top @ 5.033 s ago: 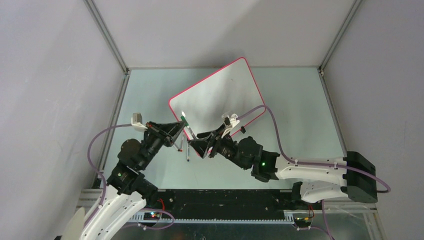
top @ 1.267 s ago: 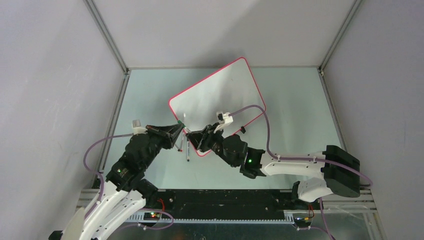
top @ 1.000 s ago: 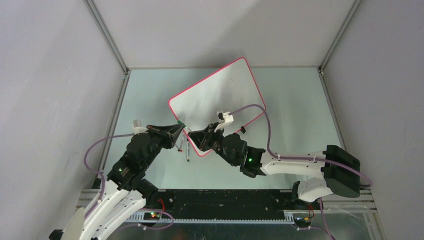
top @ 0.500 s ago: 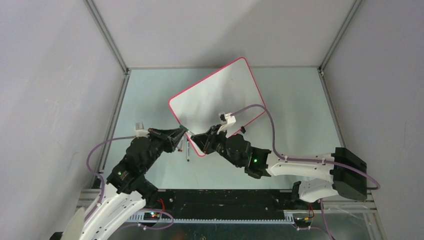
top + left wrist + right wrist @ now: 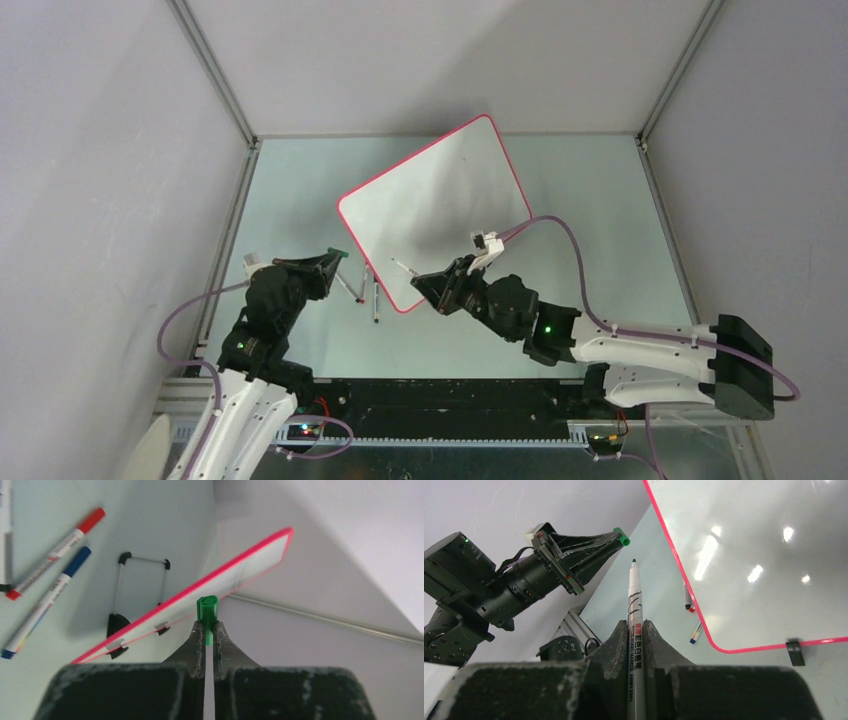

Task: Write a sentence on the whiteboard
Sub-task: Open the whiteboard marker at the center of the board, then place the pen cap at the center of the board.

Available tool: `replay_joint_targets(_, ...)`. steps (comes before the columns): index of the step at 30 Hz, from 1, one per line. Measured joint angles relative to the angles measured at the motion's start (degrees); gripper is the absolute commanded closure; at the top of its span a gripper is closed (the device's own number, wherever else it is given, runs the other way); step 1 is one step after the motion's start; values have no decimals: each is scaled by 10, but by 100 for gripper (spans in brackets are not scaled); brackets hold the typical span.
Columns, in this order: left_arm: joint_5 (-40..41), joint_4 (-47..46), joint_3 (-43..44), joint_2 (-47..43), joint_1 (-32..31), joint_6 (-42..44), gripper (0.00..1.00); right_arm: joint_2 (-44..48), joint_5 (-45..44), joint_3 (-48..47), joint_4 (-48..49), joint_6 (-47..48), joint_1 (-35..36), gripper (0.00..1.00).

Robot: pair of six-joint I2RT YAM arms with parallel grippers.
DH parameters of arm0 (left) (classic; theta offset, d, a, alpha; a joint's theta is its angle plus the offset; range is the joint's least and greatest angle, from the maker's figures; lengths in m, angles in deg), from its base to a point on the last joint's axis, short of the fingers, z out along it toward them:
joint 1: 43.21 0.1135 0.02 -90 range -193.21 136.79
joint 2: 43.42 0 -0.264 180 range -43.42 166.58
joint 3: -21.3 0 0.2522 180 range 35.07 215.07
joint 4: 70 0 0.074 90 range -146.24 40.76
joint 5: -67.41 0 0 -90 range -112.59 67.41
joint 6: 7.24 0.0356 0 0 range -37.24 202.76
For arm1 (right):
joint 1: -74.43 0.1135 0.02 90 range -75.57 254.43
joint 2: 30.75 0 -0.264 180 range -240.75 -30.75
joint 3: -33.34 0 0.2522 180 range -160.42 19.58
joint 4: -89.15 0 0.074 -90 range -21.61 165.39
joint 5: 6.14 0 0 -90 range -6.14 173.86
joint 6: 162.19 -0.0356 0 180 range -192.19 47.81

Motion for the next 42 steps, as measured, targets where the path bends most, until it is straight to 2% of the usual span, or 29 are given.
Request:
replay_joint_targets(6,5,27,-1,-10,41,26,100,60,7,41,-21,1,-10,100)
replay_joint_targets(15,53,101,-1,-8,53,91,100,110,71,47,-75,15,-73,100)
replay_joint_targets(24,124,158,1,88,54,222,100,143,139,48,-149,34,-144,100)
replay_joint_targets(26,123,152,-2,113,54,244,95,144,156,48,-159,43,-153,100)
replay_joint_targets(27,121,146,-7,121,54,254,89,144,165,48,-164,47,-157,100)
replay_joint_targets(31,103,115,-32,143,55,306,75,143,202,48,-177,57,-172,100)
replay_joint_targets(35,104,112,-34,135,55,335,73,143,228,48,-187,61,-183,100)
replay_joint_targets(42,102,108,-34,152,55,363,76,142,246,49,-200,62,-187,100)
